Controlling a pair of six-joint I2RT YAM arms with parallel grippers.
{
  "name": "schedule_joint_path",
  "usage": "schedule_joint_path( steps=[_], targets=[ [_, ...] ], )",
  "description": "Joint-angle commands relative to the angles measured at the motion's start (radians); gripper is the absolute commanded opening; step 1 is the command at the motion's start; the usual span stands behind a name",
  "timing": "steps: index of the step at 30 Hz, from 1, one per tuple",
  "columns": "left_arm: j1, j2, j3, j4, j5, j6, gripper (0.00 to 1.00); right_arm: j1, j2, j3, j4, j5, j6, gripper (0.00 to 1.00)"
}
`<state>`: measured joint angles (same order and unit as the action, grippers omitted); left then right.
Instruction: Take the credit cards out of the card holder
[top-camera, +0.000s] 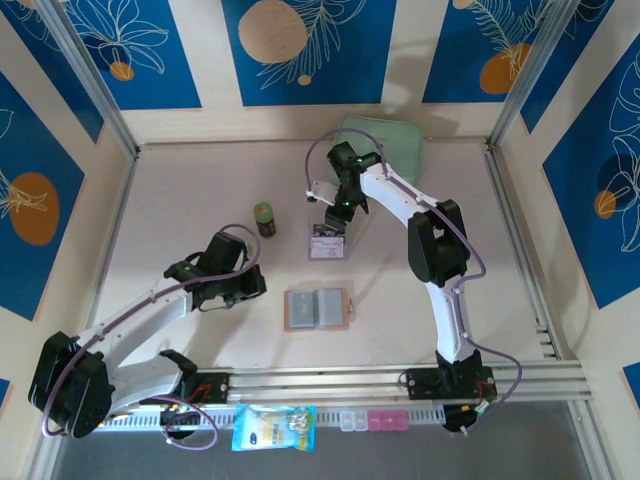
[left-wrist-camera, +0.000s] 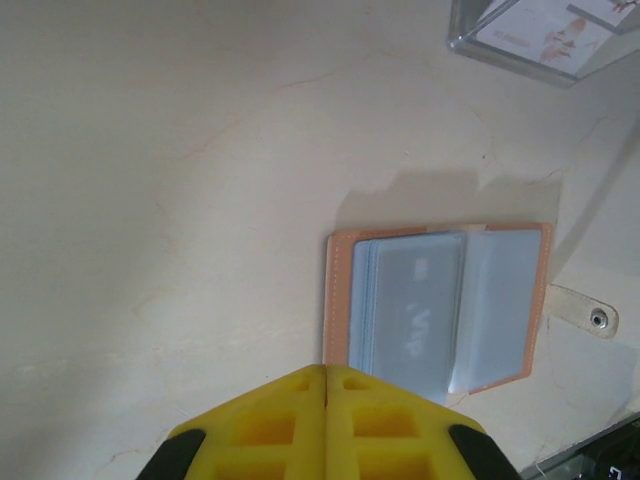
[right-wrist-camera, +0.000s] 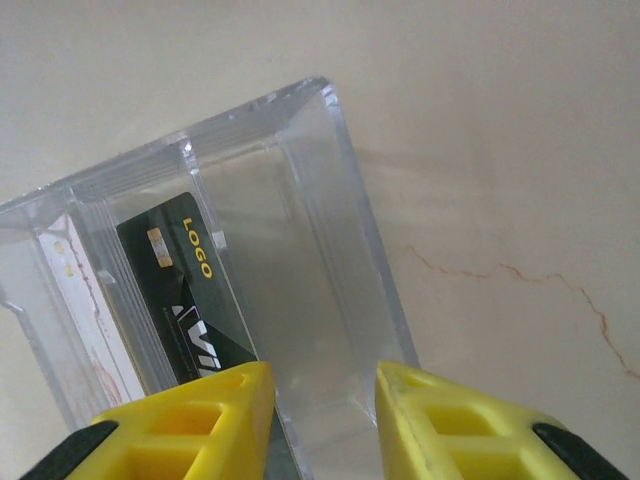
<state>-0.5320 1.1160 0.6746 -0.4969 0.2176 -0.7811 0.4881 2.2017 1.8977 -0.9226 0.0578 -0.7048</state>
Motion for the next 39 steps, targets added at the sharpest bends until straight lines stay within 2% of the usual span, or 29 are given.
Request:
schedule_joint_path(
  steps=[1, 11, 18, 21, 28, 33, 39],
  targets=[
    [0.011, -0.004, -0.014, 0.009, 0.021, -0.015, 0.03, 0.024, -0.012, -0.027, 0.021, -0.006, 0.008, 0.34],
    [0.010, -0.022, -0.030, 0.022, 0.029, -0.035, 0.03, 0.032, -0.092, -0.098, 0.087, -0.040, 0.043, 0.35],
    [0.012, -0.011, -0.026, 0.052, 0.040, -0.041, 0.04, 0.020, -0.228, -0.195, 0.166, -0.114, 0.169, 0.35],
    [0.008, 0.009, -0.026, 0.077, 0.052, -0.045, 0.05, 0.017, -0.294, -0.260, 0.200, -0.158, 0.260, 0.35],
    [-0.012, 0.080, -0.027, 0.147, 0.078, -0.063, 0.05, 0.043, -0.429, -0.434, 0.280, -0.251, 0.590, 0.31],
    [-0.048, 0.118, -0.021, 0.177, 0.065, -0.072, 0.05, 0.108, -0.536, -0.583, 0.351, -0.260, 0.802, 0.29],
    [-0.104, 0.172, -0.021, 0.220, 0.048, -0.084, 0.04, 0.215, -0.652, -0.721, 0.410, -0.178, 1.053, 0.23]
  ],
)
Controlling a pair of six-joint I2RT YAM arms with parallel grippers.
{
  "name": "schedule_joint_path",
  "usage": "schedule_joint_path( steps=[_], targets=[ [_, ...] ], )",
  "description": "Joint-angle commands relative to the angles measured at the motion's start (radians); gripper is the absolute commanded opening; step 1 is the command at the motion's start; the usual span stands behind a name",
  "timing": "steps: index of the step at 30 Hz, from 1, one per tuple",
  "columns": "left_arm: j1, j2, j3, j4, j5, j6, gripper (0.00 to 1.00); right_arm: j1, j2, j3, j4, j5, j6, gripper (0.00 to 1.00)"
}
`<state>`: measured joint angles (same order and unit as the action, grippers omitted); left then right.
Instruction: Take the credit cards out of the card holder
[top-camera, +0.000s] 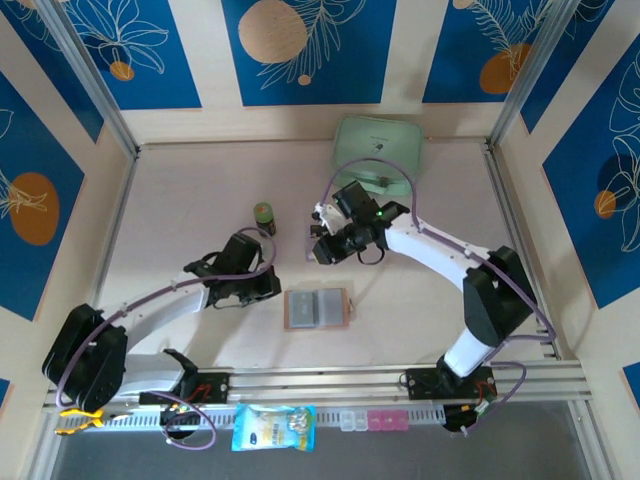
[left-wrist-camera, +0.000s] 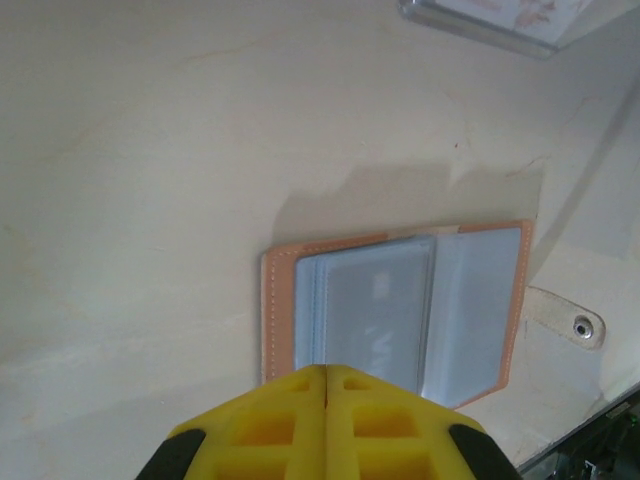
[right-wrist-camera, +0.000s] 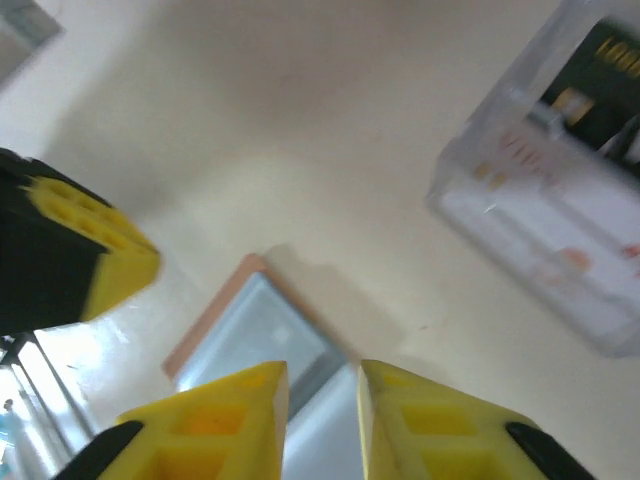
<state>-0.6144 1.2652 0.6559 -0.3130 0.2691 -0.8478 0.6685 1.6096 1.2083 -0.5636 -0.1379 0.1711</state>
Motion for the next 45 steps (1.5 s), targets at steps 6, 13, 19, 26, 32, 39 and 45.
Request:
schedule_joint_path(
  steps=[6, 13, 19, 26, 32, 39, 45],
  targets=[
    [-0.065, 0.088, 0.032, -0.011, -0.034, -0.004, 0.03, 0.097, -0.110, -0.128, 0.071, 0.033, 0.403, 0.19],
    [-0.100, 0.167, 0.050, -0.044, -0.047, -0.008, 0.00, 0.134, -0.095, -0.177, 0.022, 0.032, 0.521, 0.16],
    [-0.115, 0.212, 0.060, -0.044, -0.050, -0.013, 0.00, 0.140, -0.109, -0.260, 0.122, -0.019, 0.591, 0.18],
    [-0.122, 0.225, 0.063, -0.062, -0.065, -0.011, 0.00, 0.141, -0.069, -0.272, 0.155, -0.059, 0.643, 0.26],
    [-0.122, 0.220, 0.062, -0.074, -0.077, -0.008, 0.00, 0.149, -0.022, -0.270, 0.198, -0.106, 0.689, 0.31],
    [-0.121, 0.218, 0.054, -0.073, -0.074, -0.008, 0.00, 0.158, 0.038, -0.259, 0.221, -0.137, 0.706, 0.30],
    [-0.121, 0.220, 0.054, -0.081, -0.079, -0.005, 0.00, 0.164, 0.077, -0.250, 0.242, -0.155, 0.710, 0.26]
  ],
)
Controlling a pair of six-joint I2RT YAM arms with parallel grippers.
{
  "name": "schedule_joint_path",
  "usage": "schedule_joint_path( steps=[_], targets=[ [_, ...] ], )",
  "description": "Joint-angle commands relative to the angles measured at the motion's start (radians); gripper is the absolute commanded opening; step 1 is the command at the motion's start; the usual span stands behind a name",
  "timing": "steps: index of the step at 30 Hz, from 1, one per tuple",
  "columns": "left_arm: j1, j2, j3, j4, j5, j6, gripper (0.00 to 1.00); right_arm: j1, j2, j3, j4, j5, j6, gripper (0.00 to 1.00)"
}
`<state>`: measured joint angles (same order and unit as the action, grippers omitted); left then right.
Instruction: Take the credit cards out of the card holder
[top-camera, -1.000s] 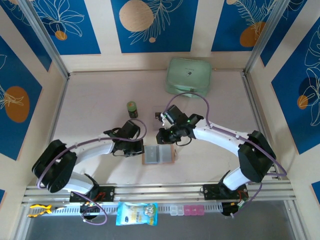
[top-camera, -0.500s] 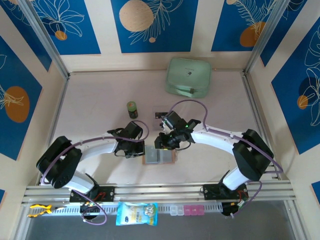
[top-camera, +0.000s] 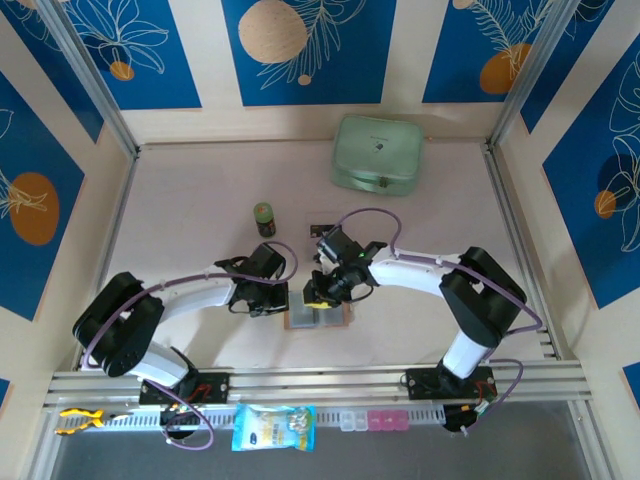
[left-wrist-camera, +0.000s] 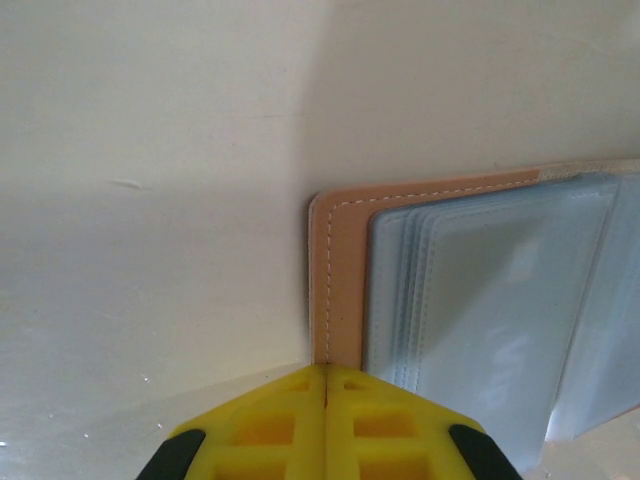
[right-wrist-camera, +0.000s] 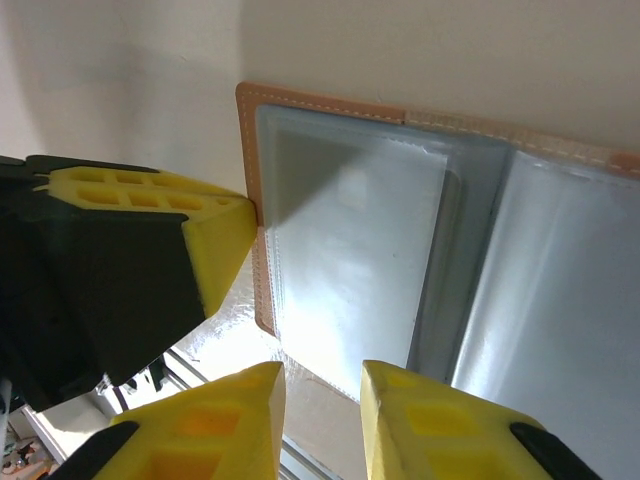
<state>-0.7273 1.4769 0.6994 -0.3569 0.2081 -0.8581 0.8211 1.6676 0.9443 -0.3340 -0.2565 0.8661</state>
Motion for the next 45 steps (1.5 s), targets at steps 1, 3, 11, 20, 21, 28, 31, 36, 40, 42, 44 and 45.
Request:
schedule_joint_path(
  steps=[1, 3, 11, 20, 21, 28, 31, 36, 40, 42, 44, 45],
  targets=[
    [-0.010, 0.008, 0.011, -0.039, -0.018, 0.003, 0.00, 0.012, 0.026, 0.014, 0.015, -0.036, 0.016, 0.26],
    [-0.008, 0.006, 0.012, -0.041, -0.019, 0.005, 0.00, 0.013, 0.033, 0.016, 0.016, -0.035, 0.015, 0.25],
    [-0.008, 0.006, 0.014, -0.047, -0.022, 0.007, 0.00, 0.013, 0.054, 0.013, 0.020, -0.031, 0.011, 0.24],
    [-0.009, 0.004, 0.009, -0.046, -0.027, 0.007, 0.00, 0.015, 0.074, 0.011, 0.007, -0.023, 0.001, 0.24],
    [-0.009, 0.003, 0.009, -0.046, -0.027, 0.007, 0.00, 0.015, 0.078, 0.011, 0.009, -0.022, 0.001, 0.24],
    [-0.009, 0.006, 0.009, -0.047, -0.028, 0.009, 0.00, 0.015, 0.081, 0.008, 0.011, -0.015, 0.003, 0.23],
    [-0.009, 0.006, 0.012, -0.052, -0.032, 0.011, 0.00, 0.016, 0.074, 0.008, -0.012, 0.017, 0.001, 0.21],
    [-0.008, 0.005, 0.013, -0.057, -0.035, 0.013, 0.00, 0.012, 0.061, 0.001, -0.036, 0.046, -0.001, 0.20],
    [-0.008, 0.005, 0.015, -0.060, -0.036, 0.014, 0.00, 0.010, 0.058, -0.005, -0.034, 0.046, -0.003, 0.20],
    [-0.008, 0.003, 0.017, -0.062, -0.036, 0.014, 0.00, 0.009, 0.058, -0.007, -0.034, 0.046, -0.003, 0.20],
    [-0.009, 0.001, 0.020, -0.066, -0.039, 0.014, 0.00, 0.009, 0.055, -0.010, -0.033, 0.045, -0.002, 0.19],
    [-0.008, -0.001, 0.021, -0.069, -0.040, 0.017, 0.00, 0.007, 0.051, -0.012, -0.031, 0.046, -0.001, 0.19]
  ],
)
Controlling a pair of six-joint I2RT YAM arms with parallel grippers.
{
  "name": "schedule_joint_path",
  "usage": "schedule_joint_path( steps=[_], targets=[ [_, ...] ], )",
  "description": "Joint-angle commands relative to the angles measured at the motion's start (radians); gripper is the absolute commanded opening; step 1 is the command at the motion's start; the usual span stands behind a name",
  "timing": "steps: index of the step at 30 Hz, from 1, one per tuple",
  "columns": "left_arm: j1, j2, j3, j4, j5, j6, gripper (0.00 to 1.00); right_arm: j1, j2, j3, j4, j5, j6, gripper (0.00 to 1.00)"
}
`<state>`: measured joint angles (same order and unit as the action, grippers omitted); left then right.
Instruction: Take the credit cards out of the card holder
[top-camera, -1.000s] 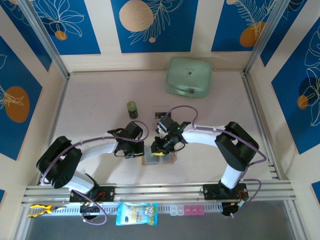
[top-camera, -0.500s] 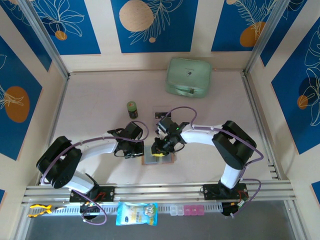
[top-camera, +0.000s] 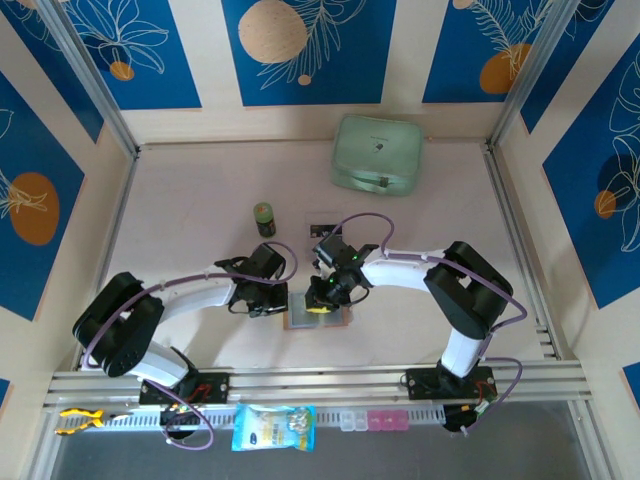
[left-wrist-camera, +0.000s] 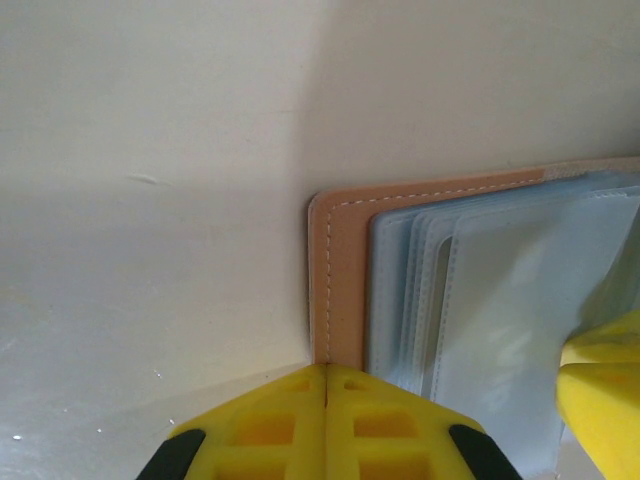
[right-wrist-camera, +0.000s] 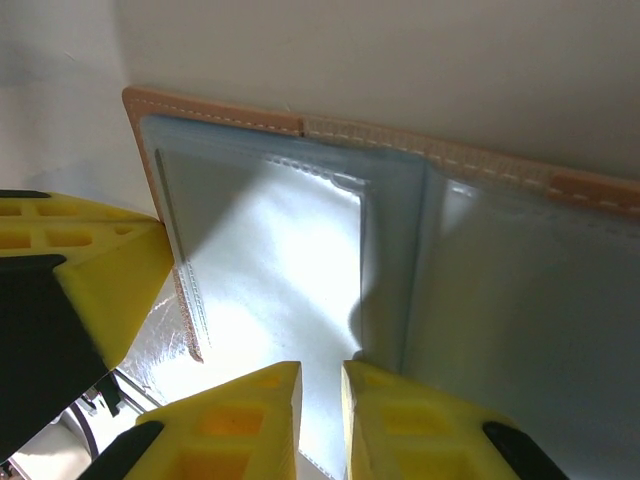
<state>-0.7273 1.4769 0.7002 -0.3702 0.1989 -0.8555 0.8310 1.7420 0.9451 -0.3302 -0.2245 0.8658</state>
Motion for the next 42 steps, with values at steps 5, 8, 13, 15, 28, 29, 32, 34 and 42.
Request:
schedule_joint_path(
  steps=[5, 8, 13, 15, 28, 29, 32, 34, 42],
  targets=[
    [-0.008, -0.012, 0.044, -0.100, -0.057, 0.030, 0.00, -0.008, -0.028, -0.020, -0.031, 0.013, -0.002, 0.17],
    [-0.009, -0.022, 0.056, -0.114, -0.060, 0.036, 0.00, -0.013, -0.029, -0.026, -0.026, 0.010, -0.005, 0.16],
    [-0.008, -0.032, 0.080, -0.126, -0.055, 0.037, 0.00, -0.022, -0.040, -0.041, -0.023, 0.012, -0.005, 0.15],
    [-0.009, -0.037, 0.087, -0.128, -0.052, 0.038, 0.00, -0.029, -0.048, -0.050, -0.018, 0.009, -0.005, 0.15],
    [-0.014, -0.086, 0.060, 0.036, 0.062, -0.023, 0.05, -0.052, -0.062, -0.099, 0.028, -0.019, 0.002, 0.09],
    [-0.017, -0.083, 0.060, 0.040, 0.064, -0.026, 0.06, -0.053, -0.061, -0.100, 0.029, -0.019, 0.002, 0.09],
    [-0.021, -0.075, 0.062, 0.049, 0.071, -0.028, 0.11, -0.058, -0.063, -0.110, 0.036, -0.024, 0.004, 0.09],
    [-0.025, -0.073, 0.062, 0.051, 0.074, -0.031, 0.16, -0.061, -0.066, -0.117, 0.041, -0.027, 0.003, 0.08],
    [-0.038, -0.038, 0.055, 0.085, 0.097, -0.046, 0.24, -0.075, -0.074, -0.142, 0.070, -0.044, 0.013, 0.06]
  ],
)
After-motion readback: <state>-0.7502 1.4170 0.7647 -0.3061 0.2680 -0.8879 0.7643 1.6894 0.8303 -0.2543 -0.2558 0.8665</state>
